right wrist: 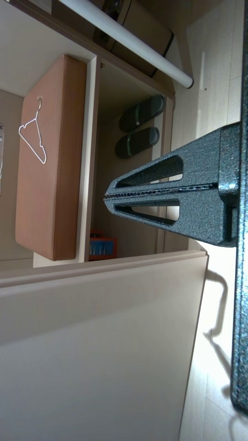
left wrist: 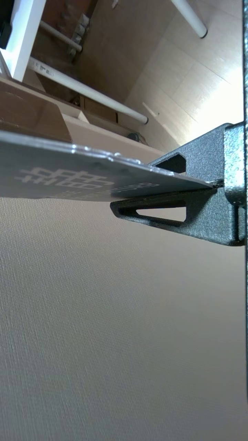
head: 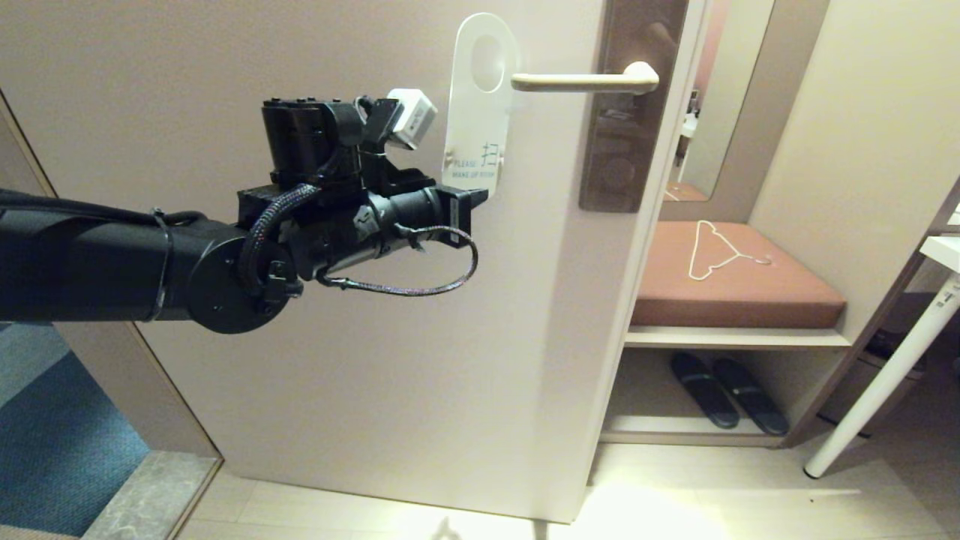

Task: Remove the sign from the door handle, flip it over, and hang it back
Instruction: Hang the sign back with the other side facing out

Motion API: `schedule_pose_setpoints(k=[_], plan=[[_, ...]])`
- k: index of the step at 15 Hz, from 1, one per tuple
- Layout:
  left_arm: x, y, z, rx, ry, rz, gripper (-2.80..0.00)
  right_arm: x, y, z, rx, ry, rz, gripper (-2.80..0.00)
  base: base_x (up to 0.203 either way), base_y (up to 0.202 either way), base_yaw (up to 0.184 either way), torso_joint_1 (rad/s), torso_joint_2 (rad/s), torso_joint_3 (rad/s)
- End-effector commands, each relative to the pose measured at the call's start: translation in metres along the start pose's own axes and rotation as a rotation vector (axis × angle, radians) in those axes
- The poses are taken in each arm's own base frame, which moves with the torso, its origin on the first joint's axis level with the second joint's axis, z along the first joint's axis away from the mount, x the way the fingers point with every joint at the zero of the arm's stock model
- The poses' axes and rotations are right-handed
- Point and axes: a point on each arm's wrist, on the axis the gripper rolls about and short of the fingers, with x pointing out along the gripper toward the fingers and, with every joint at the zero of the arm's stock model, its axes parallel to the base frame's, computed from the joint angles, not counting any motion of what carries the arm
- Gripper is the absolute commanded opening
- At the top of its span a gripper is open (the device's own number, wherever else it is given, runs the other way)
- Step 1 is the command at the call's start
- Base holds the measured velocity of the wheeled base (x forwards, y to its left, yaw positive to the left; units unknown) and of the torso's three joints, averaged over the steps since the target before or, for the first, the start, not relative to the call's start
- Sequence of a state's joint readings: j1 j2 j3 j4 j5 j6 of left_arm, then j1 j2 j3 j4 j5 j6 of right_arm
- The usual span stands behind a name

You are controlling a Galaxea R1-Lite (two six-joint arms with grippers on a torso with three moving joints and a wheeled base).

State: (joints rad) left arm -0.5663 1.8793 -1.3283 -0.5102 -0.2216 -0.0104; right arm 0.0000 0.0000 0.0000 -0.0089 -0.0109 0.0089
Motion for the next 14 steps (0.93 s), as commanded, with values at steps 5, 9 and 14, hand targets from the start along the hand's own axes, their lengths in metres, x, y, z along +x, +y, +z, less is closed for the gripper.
schedule_pose_setpoints(k=[5,9,14], plan=[[0.014,-0.019,-0.007,0.003,0.011,-0.052,-2.80,0.000,0.000,0.000,0.000,0.000,0.000,-2.80,0.000,0.000,0.000,0.000,0.00,0.000],[0.016,-0.032,-0.007,0.006,0.013,-0.081,-2.80,0.000,0.000,0.000,0.000,0.000,0.000,-2.80,0.000,0.000,0.000,0.000,0.00,0.000],[0.026,-0.040,-0.009,0.039,0.009,-0.060,-2.80,0.000,0.000,0.000,0.000,0.000,0.000,-2.80,0.000,0.000,0.000,0.000,0.00,0.000]])
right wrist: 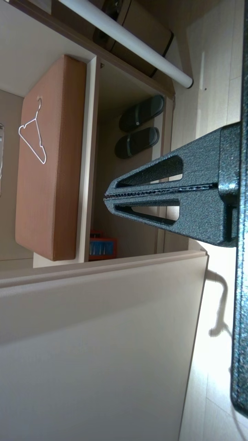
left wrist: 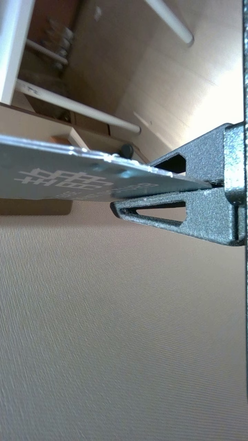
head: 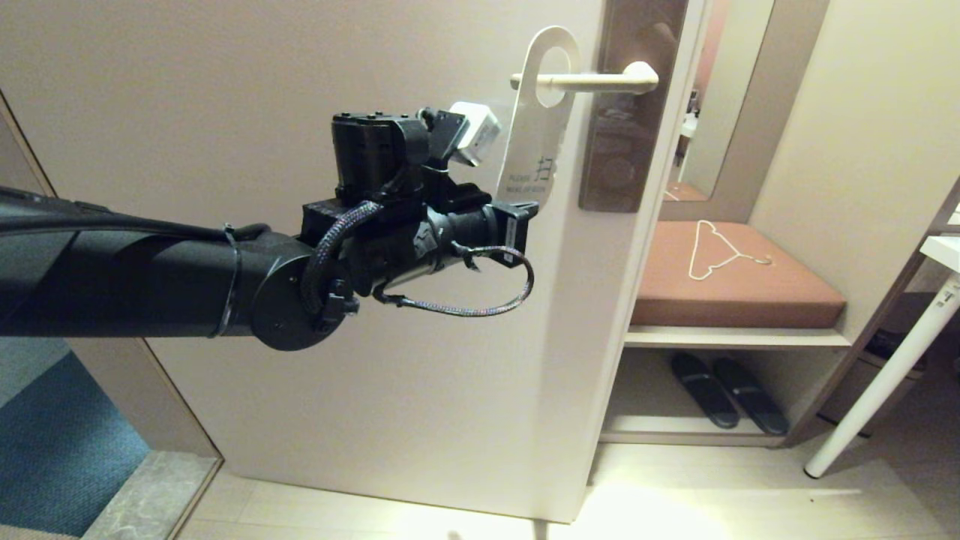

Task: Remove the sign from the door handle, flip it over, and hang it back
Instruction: Hang the sign back with the other side facing out

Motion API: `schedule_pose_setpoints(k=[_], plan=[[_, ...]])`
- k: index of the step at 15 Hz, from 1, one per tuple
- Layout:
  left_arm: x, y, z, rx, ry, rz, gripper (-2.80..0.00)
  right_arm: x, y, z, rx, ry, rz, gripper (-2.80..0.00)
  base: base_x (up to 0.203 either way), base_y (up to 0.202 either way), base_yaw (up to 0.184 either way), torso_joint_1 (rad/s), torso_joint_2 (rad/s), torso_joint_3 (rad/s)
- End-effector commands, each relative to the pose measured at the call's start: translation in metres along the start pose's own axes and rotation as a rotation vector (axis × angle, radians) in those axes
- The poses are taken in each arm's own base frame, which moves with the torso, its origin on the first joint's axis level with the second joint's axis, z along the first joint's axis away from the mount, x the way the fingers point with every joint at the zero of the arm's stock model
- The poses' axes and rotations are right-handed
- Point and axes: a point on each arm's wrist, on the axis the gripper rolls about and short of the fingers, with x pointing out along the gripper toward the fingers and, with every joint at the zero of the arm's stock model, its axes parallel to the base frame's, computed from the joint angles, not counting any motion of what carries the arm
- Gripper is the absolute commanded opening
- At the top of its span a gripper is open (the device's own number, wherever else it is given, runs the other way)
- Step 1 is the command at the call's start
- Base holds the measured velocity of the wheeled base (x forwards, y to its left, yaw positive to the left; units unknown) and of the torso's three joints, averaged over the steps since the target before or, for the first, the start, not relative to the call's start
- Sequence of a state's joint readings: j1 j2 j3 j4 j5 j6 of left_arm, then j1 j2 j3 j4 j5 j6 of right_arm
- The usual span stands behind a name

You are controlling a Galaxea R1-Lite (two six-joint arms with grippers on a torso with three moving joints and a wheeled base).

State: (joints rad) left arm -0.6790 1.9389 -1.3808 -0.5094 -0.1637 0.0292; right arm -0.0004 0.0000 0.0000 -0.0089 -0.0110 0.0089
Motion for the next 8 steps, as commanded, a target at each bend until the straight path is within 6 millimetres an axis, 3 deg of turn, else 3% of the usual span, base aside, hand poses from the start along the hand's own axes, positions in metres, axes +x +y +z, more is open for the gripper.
schedule_pose_setpoints(k=[1,8], plan=[[0.004,-0.002,-0.002,0.014,0.001,-0.004,-2.80,0.000,0.000,0.000,0.000,0.000,0.001,-2.80,0.000,0.000,0.000,0.000,0.00,0.000],[0.008,-0.012,0.000,0.021,-0.007,-0.030,-2.80,0.000,0.000,0.000,0.000,0.000,0.001,-2.80,0.000,0.000,0.000,0.000,0.00,0.000]])
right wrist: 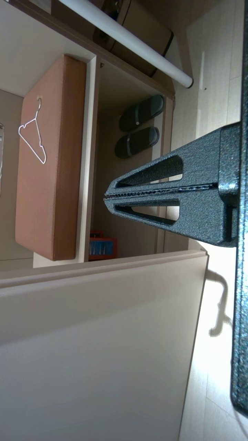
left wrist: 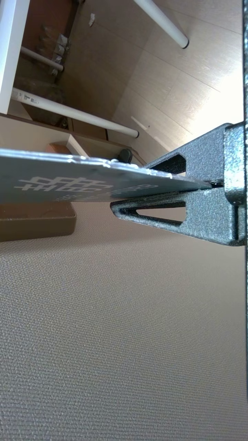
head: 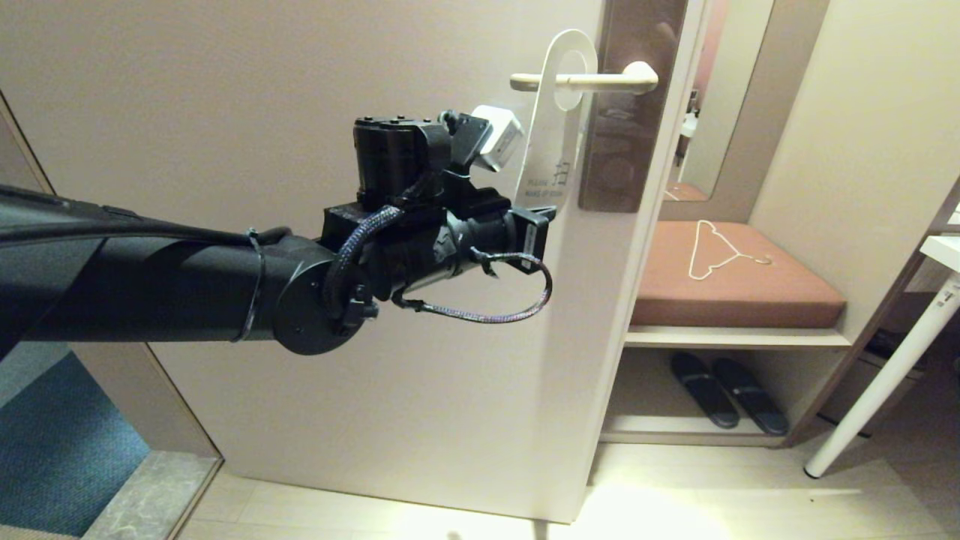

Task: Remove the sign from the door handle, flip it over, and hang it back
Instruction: Hang the sign back with the other side facing out

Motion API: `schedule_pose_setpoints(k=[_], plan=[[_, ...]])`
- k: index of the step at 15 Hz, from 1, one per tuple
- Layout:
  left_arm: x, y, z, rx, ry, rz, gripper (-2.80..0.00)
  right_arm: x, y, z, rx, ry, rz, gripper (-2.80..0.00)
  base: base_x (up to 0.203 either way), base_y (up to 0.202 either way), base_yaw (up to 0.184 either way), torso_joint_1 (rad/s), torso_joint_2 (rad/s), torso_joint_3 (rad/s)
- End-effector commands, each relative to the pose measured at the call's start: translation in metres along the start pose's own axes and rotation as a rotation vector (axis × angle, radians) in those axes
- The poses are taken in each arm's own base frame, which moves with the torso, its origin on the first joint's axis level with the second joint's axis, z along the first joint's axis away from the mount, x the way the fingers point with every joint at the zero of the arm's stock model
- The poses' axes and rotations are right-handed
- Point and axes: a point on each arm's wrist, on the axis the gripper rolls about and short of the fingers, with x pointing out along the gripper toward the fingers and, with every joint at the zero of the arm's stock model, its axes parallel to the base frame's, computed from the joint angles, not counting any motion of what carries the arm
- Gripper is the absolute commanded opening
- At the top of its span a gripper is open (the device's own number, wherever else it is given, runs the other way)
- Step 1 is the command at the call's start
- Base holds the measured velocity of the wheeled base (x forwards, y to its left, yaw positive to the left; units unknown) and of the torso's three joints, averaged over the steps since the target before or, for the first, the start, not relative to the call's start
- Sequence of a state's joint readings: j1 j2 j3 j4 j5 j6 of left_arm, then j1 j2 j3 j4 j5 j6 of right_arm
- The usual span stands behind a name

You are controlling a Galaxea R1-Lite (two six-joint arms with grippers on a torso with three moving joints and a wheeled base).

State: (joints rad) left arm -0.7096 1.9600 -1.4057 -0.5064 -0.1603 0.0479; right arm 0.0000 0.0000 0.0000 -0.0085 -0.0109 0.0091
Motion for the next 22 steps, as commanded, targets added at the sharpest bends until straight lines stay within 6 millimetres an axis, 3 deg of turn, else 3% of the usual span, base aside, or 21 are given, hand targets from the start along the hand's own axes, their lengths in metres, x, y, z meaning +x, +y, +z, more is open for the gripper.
schedule_pose_setpoints(k=[1,22], plan=[[0.000,-0.001,0.001,0.002,-0.005,-0.004,-2.80,0.000,0.000,0.000,0.000,-0.001,0.000,-2.80,0.000,0.000,0.000,0.000,0.00,0.000],[0.004,-0.011,0.000,0.010,0.004,-0.022,-2.80,0.000,0.000,0.000,0.000,-0.001,0.000,-2.80,0.000,0.000,0.000,0.000,0.00,0.000]])
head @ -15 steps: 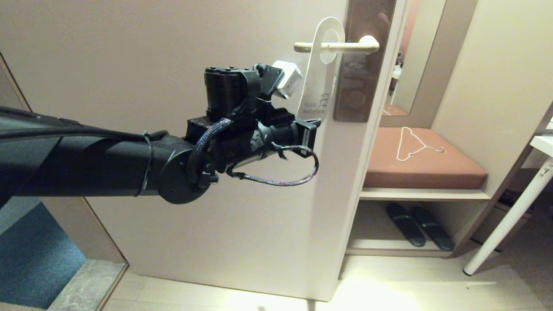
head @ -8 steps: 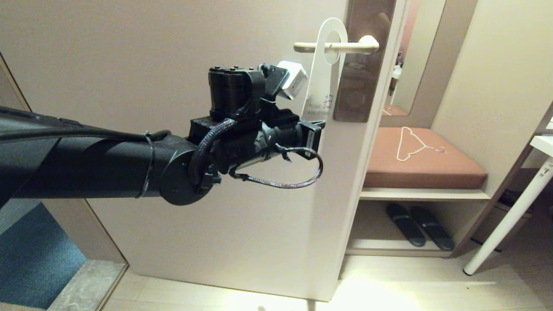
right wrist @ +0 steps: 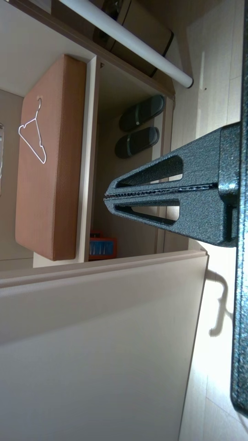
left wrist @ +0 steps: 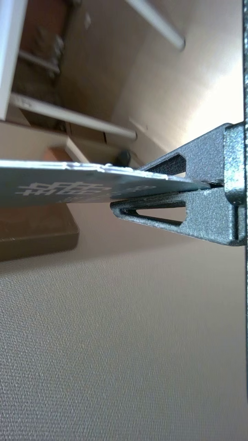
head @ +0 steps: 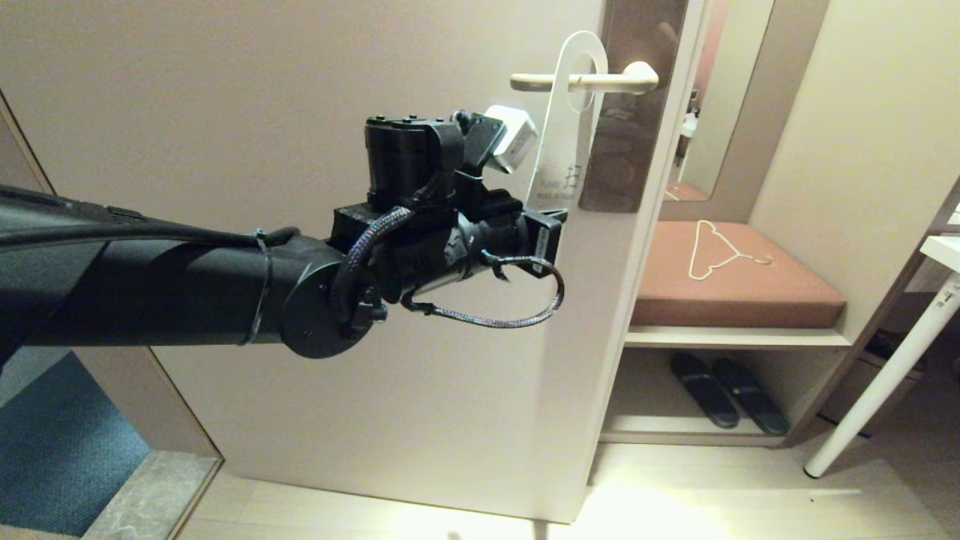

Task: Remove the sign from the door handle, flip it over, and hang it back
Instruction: Hang the sign back with the other side facing out

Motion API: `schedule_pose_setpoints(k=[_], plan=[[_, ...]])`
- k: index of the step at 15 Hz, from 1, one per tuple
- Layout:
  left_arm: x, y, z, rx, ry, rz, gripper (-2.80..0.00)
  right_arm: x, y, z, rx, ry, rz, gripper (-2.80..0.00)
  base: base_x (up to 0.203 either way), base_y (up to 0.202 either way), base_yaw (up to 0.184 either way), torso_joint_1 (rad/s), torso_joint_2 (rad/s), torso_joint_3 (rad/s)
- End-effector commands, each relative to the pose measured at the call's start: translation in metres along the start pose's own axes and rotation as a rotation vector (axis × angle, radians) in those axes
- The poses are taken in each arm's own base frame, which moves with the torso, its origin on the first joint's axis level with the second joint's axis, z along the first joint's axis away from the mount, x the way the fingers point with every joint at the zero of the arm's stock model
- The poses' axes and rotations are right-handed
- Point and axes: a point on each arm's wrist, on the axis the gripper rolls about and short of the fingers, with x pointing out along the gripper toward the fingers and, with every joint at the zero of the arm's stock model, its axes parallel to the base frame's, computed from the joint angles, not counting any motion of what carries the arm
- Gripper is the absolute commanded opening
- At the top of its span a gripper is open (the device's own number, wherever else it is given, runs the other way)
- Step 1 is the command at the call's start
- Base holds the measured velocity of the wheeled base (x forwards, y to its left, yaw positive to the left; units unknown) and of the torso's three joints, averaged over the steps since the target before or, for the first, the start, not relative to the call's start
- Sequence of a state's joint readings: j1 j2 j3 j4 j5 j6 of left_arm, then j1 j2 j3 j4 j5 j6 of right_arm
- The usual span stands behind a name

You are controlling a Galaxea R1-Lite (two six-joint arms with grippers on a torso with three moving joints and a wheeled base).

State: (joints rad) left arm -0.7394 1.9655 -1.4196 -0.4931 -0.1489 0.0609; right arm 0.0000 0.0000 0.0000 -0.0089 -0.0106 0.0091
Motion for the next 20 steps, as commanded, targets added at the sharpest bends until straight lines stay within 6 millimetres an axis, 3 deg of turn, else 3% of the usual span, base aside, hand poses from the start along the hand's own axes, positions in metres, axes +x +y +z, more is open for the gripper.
schedule_pose_setpoints(k=[1,11,20], plan=[[0.003,0.001,-0.003,0.021,0.004,0.015,-2.80,0.000,0.000,0.000,0.000,0.000,0.000,-2.80,0.000,0.000,0.000,0.000,0.00,0.000],[0.013,-0.009,-0.001,0.053,0.002,0.165,-2.80,0.000,0.000,0.000,0.000,0.000,0.000,-2.80,0.000,0.000,0.000,0.000,0.00,0.000],[0.019,-0.020,0.000,0.058,-0.021,0.156,-2.80,0.000,0.000,0.000,0.000,0.000,0.000,-2.80,0.000,0.000,0.000,0.000,0.00,0.000]])
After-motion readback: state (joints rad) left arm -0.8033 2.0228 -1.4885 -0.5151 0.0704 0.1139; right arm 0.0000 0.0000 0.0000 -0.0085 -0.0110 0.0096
